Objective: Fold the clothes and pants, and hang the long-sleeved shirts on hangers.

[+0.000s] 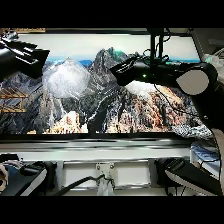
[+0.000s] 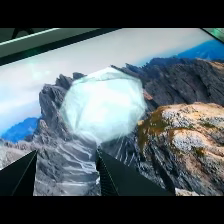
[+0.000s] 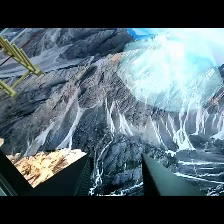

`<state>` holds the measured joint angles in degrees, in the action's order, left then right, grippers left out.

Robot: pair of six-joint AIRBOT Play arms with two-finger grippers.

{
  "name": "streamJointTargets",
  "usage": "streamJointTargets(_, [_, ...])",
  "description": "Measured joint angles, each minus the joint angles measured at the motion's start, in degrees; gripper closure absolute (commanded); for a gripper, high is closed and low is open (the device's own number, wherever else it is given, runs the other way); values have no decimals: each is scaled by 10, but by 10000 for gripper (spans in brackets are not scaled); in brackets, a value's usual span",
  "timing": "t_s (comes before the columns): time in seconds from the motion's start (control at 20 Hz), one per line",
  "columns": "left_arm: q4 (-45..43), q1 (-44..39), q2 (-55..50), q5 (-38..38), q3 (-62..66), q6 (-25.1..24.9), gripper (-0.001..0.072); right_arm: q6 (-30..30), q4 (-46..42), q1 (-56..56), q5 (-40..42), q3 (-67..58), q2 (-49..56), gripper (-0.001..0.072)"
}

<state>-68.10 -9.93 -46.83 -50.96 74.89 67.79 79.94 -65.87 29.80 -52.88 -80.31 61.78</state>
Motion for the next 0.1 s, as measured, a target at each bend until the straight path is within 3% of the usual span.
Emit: streamJointTargets(0.1, [0, 0, 0, 0, 0, 0, 305, 0, 0, 0, 0, 0, 0, 341])
